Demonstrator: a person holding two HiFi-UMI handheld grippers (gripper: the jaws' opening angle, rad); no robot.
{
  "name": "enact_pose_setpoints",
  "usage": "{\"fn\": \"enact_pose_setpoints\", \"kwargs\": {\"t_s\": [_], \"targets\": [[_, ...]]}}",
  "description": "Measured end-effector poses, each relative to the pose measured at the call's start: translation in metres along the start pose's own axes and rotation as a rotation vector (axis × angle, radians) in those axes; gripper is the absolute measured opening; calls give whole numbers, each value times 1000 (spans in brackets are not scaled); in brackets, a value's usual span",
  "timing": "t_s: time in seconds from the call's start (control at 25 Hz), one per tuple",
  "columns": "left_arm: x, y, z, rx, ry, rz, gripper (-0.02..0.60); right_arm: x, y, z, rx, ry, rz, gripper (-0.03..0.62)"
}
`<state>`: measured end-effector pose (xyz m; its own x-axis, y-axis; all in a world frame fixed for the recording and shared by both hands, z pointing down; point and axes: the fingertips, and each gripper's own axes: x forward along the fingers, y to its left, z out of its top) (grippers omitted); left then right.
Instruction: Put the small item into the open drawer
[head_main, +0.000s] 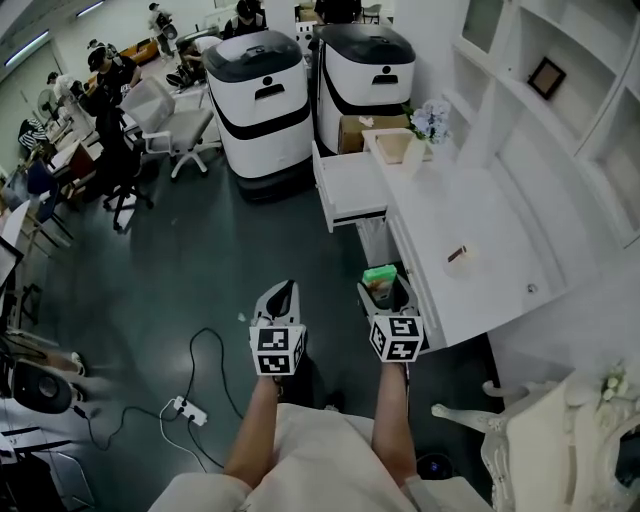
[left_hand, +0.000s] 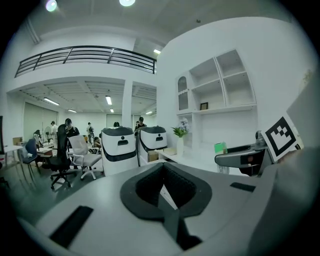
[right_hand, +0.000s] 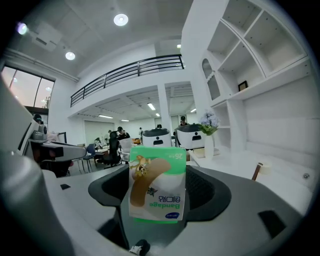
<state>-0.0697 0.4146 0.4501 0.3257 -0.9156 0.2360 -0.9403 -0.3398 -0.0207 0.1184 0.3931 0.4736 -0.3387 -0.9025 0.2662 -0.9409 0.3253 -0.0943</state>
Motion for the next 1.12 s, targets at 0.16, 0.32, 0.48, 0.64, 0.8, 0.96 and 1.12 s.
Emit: {"fn": "enact_pose_setpoints", "kwargs": {"t_s": [0.16, 0.32, 0.48, 0.64, 0.8, 0.96, 1.12], "targets": [[24, 11, 9, 7, 0, -13, 17, 23, -5, 12, 10, -10, 1, 365], [56, 27, 19, 1, -8, -30, 17, 51, -11, 15, 17, -4, -12, 365], [95, 43, 32, -14, -13, -52, 17, 86, -21, 28, 16, 2, -14, 365], [140, 60, 48, -18, -21, -74, 17, 120, -37, 50, 6, -4, -31, 365], [188, 79, 60, -12, -7, -109, 17, 159, -51, 65, 17, -2, -64, 365], [233, 103, 68, 14, 14, -149, 17, 206, -59, 74, 53, 0, -94, 365], [277, 129, 71, 64, 34, -170, 17, 253, -61, 78, 71, 0, -117, 365]]}}
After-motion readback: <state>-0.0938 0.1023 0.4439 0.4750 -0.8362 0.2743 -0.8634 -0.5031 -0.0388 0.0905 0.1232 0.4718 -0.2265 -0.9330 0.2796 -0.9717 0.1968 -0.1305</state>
